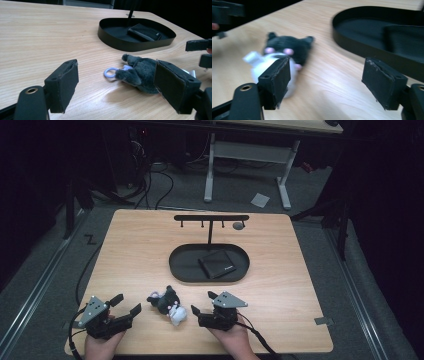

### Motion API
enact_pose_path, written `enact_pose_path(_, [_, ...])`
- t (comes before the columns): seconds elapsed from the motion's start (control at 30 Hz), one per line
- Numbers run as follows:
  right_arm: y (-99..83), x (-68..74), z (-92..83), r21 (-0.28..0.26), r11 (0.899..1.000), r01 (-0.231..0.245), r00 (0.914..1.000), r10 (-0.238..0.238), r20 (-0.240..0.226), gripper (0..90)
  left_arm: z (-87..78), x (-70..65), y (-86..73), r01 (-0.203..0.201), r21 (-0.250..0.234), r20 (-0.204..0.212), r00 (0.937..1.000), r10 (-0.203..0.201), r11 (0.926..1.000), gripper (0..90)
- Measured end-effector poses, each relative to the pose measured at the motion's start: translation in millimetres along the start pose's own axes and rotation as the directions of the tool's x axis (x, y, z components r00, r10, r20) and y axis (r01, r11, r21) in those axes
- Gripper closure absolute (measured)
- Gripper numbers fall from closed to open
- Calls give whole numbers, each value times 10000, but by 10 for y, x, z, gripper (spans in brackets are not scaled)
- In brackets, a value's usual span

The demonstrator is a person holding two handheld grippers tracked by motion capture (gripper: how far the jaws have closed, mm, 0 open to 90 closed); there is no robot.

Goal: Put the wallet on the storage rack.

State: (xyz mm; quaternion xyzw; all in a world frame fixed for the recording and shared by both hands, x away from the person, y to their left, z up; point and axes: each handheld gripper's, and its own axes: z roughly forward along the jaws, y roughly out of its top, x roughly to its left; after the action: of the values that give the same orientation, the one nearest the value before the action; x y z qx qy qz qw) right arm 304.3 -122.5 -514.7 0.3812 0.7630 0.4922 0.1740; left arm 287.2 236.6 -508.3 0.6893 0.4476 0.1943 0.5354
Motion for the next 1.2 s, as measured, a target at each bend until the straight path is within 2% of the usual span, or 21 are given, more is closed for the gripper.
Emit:
enact_pose_path(0.03, [0,0,0,0,10000,0,10000,0,0,221,0,0,0,0,0,0,10000,0,10000,205])
enact_pose_path(0.23, [44,235,120,54,9996,289,9964,-283,-804,188,-98,31,-34,56,-65,-238,9997,-58,10000,205])
enact_pose_path(0.27, [45,271,143,98,9991,417,9954,-407,-865,188,-115,36,-40,47,-59,-277,9996,-49,10000,205])
enact_pose_path(0.43, [47,416,258,458,9976,512,9890,-443,-1409,188,-197,57,-66,97,-112,-474,9988,-102,9999,205])
enact_pose_path(0.53, [44,452,331,756,9944,735,9881,-623,-1406,208,-234,69,-80,132,-121,-544,9984,-139,9998,205])
enact_pose_path(0.57, [37,448,376,1025,9923,700,9889,-555,-1377,227,-245,70,-84,121,-117,-556,9984,-128,9999,206])
enact_pose_path(0.73, [37,455,435,1388,9880,681,9887,-481,-1422,279,-283,63,-98,77,-125,-674,9977,-85,9999,206])
enact_pose_path(0.83, [27,489,469,1576,9839,847,9890,-637,-1337,316,-298,66,-105,78,-118,-702,9975,-86,9999,205])
enact_pose_path(0.93, [11,500,503,1768,9802,896,9909,-699,-1148,399,-309,63,-106,72,-142,-726,9973,-82,9999,205])
enact_pose_path(1.03, [20,491,487,1611,9836,814,9914,-633,-1148,469,-310,61,-105,59,-142,-730,9973,-69,9999,205])
enact_pose_path(1.2, [53,479,380,1076,9902,887,9910,-770,-1091,482,-270,50,-86,24,-142,-633,9980,-33,9999,204])
